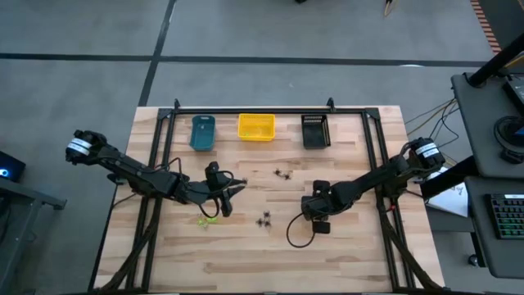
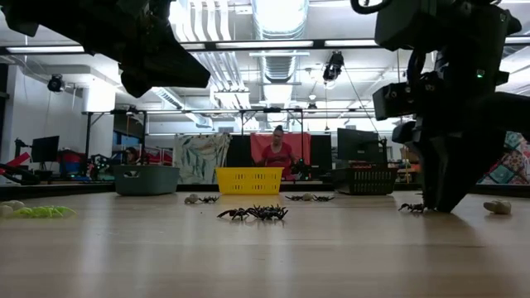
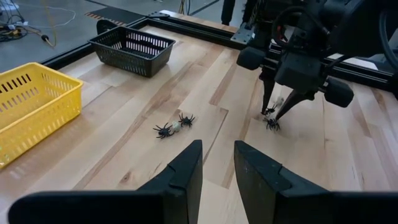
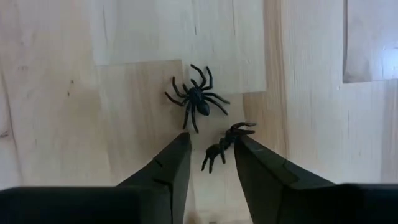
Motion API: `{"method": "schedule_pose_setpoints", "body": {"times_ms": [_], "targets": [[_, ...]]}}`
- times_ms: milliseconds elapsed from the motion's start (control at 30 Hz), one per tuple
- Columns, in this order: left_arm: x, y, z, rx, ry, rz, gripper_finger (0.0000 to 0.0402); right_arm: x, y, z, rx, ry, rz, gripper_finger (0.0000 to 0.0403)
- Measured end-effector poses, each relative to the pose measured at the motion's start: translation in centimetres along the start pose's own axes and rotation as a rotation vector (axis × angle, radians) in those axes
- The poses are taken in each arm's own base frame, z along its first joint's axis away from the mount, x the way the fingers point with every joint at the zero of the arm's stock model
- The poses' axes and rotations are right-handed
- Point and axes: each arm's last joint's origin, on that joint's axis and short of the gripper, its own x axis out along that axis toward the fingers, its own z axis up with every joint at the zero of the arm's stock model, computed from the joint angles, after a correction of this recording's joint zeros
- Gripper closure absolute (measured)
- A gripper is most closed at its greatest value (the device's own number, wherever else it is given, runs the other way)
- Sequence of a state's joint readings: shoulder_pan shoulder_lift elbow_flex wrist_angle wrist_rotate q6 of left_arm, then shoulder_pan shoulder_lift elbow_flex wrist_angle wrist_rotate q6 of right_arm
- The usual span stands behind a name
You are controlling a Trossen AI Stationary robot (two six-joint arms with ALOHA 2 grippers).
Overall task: Sort Halloween decoration
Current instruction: Put the black spider toy into the black bin
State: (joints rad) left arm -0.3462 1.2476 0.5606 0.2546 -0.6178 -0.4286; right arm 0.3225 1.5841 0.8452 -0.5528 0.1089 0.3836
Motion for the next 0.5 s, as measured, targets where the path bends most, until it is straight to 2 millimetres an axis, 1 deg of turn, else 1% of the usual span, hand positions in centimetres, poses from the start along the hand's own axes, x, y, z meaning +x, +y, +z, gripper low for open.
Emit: {"method": "schedule_pose_setpoints", "body": {"times_ms": [100,267,400,500], "targets": [[0.0,0.0,0.0,0.0,0.0,0.0,0.0326,0.04,-0.01,-0.05,0.0,0.001,0.0,0.0313],[0.0,-0.05,0.1,-0.007,-0.009,-0.004,0.0326,0.02,-0.03,-0.09,-0.001,0.003,-0.003,0.0383],[0.0,-0.11,0.25,-0.017,-0.022,-0.01,0.0326,-0.14,-0.15,-0.15,-0.002,0.005,-0.01,0.039],[-0.04,-0.25,0.47,-0.033,-0.043,-0.022,0.0326,-0.68,-0.52,-0.4,-0.002,0.015,-0.015,0.039]]}}
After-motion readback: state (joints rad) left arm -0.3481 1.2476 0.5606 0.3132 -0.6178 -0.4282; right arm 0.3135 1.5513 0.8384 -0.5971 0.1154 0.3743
